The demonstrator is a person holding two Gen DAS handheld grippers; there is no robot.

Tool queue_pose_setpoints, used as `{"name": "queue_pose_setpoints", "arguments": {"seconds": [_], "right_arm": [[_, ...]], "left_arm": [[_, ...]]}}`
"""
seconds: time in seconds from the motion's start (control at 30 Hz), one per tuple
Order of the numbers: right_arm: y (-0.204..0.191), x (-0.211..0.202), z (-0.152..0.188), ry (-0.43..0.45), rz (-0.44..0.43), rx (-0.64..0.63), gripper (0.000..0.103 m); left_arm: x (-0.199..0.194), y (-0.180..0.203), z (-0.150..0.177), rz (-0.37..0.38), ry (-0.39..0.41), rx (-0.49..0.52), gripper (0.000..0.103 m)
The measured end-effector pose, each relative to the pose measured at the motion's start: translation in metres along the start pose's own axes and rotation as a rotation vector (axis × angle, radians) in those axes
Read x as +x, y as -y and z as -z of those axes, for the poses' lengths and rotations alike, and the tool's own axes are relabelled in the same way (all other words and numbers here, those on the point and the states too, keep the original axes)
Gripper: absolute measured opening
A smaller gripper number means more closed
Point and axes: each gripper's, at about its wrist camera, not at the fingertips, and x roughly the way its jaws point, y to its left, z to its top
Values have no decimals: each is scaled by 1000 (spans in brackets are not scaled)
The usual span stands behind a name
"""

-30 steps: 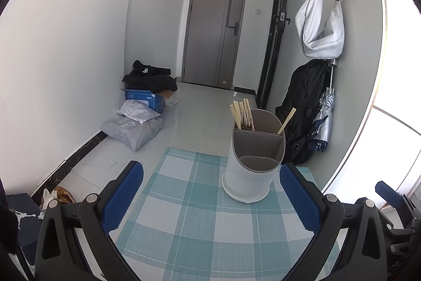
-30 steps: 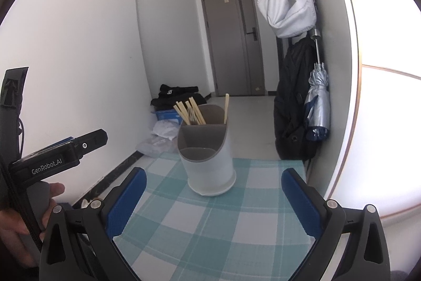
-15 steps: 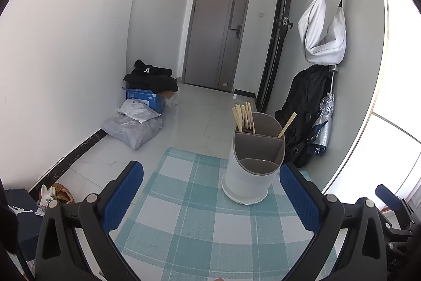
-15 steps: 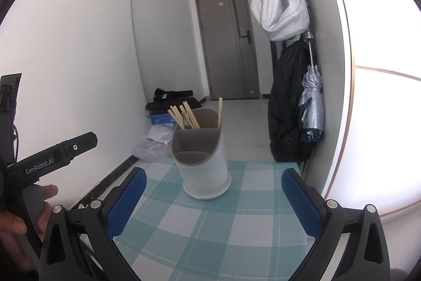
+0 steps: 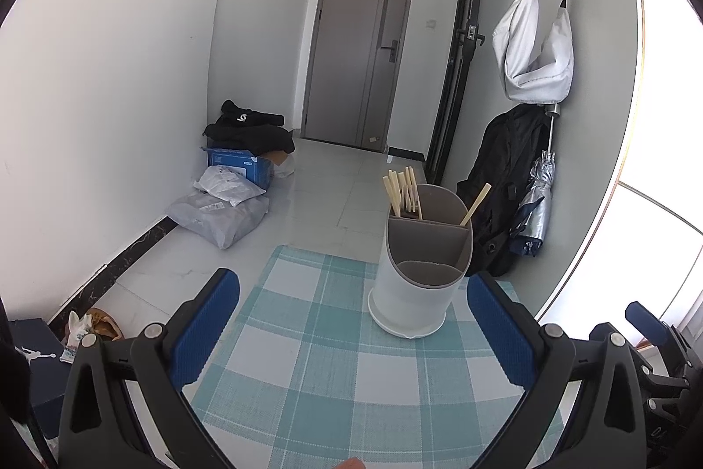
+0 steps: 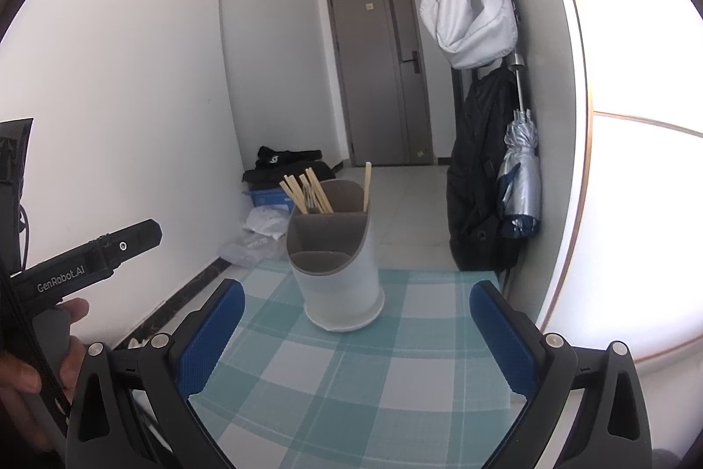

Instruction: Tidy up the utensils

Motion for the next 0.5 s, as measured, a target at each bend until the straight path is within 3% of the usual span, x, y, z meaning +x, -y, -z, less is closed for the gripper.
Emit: {"name": "queue_pose_setpoints", "arguments": {"seconds": [0.5], "right_arm": [[0, 2, 0, -2, -2, -12, 103]], "left_arm": [[-6, 5, 1, 3, 22, 36, 102]]}}
